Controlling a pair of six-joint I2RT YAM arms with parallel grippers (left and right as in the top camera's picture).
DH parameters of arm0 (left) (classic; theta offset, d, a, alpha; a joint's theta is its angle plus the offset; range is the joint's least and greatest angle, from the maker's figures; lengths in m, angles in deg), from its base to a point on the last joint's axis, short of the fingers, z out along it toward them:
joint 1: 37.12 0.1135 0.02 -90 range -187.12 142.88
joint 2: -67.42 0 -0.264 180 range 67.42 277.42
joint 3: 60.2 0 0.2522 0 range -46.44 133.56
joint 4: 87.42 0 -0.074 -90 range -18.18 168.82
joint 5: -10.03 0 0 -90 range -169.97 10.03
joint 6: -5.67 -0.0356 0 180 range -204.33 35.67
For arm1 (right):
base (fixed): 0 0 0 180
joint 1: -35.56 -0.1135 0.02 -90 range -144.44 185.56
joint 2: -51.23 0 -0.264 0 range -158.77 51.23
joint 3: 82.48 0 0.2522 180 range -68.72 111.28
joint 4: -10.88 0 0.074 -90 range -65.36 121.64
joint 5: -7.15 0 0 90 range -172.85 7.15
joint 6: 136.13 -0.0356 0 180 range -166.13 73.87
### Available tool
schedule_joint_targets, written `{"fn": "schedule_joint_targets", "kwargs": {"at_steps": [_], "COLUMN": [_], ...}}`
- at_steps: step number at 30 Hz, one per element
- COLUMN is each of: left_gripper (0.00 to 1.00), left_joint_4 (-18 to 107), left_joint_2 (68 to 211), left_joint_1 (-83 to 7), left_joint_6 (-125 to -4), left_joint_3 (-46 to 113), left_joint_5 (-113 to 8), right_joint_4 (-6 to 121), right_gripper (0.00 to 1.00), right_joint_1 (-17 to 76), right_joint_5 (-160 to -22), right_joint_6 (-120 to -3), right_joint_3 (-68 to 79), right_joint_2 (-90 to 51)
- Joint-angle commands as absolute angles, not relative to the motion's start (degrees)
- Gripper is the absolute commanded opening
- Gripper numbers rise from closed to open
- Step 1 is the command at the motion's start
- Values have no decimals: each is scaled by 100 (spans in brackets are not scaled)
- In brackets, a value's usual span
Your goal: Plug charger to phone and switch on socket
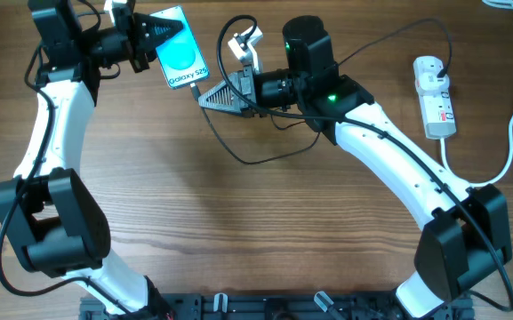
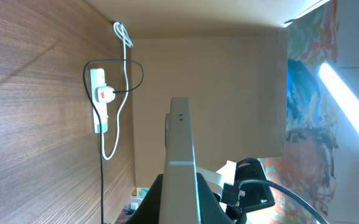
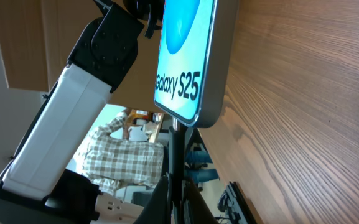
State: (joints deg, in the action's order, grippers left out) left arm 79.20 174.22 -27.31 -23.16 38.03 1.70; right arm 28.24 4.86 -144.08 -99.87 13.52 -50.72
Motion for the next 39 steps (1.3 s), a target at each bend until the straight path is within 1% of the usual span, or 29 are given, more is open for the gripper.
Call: {"fn": "schedule_joint_targets", "kwargs": {"at_steps": [1, 10, 17, 22, 30, 33, 35, 36, 37, 39], "left_gripper": [4, 4, 4, 4, 4, 4, 4, 4, 4, 4], "left_joint_4": [7949, 7951, 7951, 7951, 7953, 7951, 7949, 7946, 7944, 7835], "left_joint_2": [17241, 17241, 17241, 17241, 17241, 17241, 17241, 17241, 17241, 17241], "left_joint_1": [-2742, -2742, -2740, -2709, -2709, -2696, -2672, -2629, -2605, -2552], "left_joint_6": [-2345, -2371, -2389, -2386, -2386, -2391, -2389, -2389, -2389, -2391], "left_joint_3": [3857, 3857, 3857, 3857, 3857, 3857, 3857, 3857, 3857, 3857], "left_joint_5": [338, 443, 438, 344, 170, 91, 91, 87, 87, 47], "right_joint_4": [2793, 2264, 2330, 2841, 2808, 2892, 3351, 3934, 4181, 4909], "right_gripper": [4, 4, 4, 4, 4, 4, 4, 8, 10, 23], "right_joint_1": [438, 440, 438, 423, 423, 434, 440, 427, 421, 370], "right_joint_5": [-14255, -14122, -13984, -14207, -14577, -14528, -14585, -14559, -14524, -14404], "right_joint_6": [-9928, -10359, -10422, -10136, -10004, -9602, -8901, -8199, -7917, -7170], "right_joint_3": [1402, 1402, 1402, 1402, 1402, 1402, 1402, 1402, 1402, 1402], "right_joint_2": [-5066, -5066, -5066, -5066, -5066, -5066, -5066, -5066, -5066, -5066]}}
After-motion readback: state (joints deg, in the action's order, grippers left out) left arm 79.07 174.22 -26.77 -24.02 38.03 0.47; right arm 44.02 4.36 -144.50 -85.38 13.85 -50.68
